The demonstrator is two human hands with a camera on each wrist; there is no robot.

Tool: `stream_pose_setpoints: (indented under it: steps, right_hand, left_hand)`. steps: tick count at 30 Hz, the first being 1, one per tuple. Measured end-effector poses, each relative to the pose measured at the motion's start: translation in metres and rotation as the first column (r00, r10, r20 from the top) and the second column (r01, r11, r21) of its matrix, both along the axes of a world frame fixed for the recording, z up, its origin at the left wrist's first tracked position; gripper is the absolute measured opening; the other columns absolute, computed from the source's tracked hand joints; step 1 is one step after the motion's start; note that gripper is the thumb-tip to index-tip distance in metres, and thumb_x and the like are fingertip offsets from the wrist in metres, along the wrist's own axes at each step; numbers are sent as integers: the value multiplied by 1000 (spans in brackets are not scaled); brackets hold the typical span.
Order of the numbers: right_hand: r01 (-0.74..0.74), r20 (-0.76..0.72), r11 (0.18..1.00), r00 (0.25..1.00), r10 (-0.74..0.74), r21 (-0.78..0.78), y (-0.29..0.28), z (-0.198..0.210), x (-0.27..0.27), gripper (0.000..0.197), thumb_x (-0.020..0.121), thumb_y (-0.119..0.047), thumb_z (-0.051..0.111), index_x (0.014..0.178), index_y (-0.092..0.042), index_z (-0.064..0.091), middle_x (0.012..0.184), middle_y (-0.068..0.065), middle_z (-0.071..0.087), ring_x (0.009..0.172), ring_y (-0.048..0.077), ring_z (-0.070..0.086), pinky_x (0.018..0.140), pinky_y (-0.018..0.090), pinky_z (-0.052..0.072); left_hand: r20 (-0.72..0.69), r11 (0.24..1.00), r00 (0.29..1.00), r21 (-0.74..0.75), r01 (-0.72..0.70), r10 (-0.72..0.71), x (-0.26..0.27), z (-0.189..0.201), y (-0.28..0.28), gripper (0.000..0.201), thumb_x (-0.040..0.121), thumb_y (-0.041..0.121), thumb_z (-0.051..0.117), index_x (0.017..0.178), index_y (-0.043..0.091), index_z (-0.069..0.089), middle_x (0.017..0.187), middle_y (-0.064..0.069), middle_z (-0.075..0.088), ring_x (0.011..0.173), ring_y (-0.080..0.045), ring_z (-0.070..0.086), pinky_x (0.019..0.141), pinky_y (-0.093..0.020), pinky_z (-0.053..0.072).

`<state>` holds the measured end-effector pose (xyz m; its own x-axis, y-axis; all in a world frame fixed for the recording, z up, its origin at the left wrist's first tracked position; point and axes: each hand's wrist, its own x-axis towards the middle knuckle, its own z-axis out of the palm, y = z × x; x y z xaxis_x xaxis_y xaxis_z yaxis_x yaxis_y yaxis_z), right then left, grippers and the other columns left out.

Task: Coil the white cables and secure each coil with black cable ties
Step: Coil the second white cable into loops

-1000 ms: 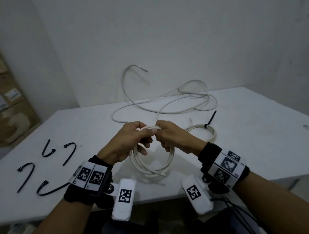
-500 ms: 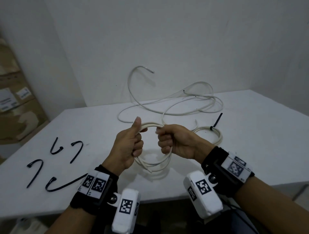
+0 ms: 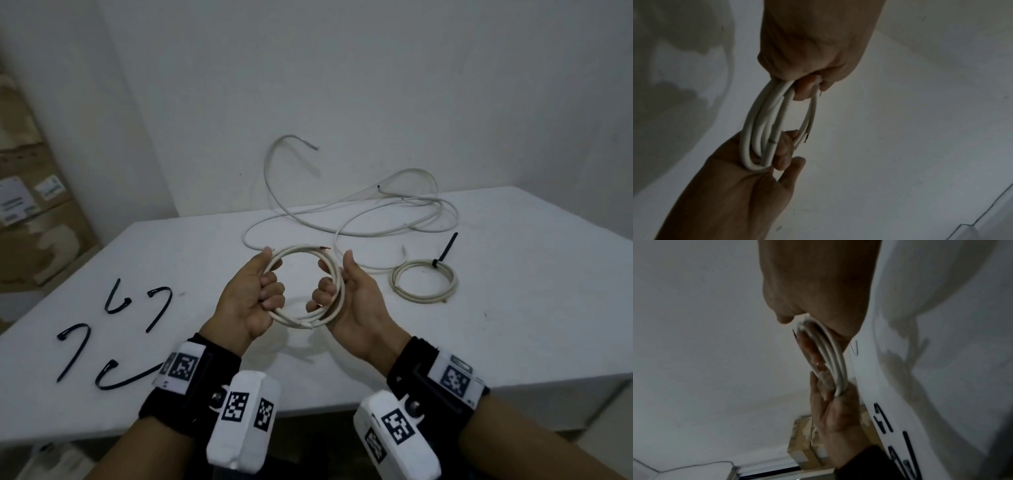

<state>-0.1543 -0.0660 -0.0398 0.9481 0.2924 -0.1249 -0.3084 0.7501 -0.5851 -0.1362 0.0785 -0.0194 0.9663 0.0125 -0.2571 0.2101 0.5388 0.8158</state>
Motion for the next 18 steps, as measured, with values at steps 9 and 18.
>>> stream_pose_setpoints:
  steps: [9, 18]
  right_hand:
    - [190, -149, 980, 969, -197, -58, 9, 2, 3, 45, 89, -54, 50, 72, -13, 46, 40, -6, 26, 31, 7, 23, 31, 16, 21]
    - [124, -120, 978, 982, -145, -166, 2, 1, 0, 46, 89, -57, 49, 77, -13, 45, 45, -3, 28, 36, 9, 28, 35, 18, 27]
  left_hand:
    - [42, 988, 995, 120, -96, 92, -13, -3, -14, 30, 93, 37, 58, 83, 10, 51, 41, 8, 25, 30, -5, 23, 30, -14, 20]
    - [59, 948, 983, 259, -186, 177, -15, -1, -19, 32, 89, 35, 63, 72, 13, 48, 40, 8, 27, 33, -7, 24, 34, -17, 24]
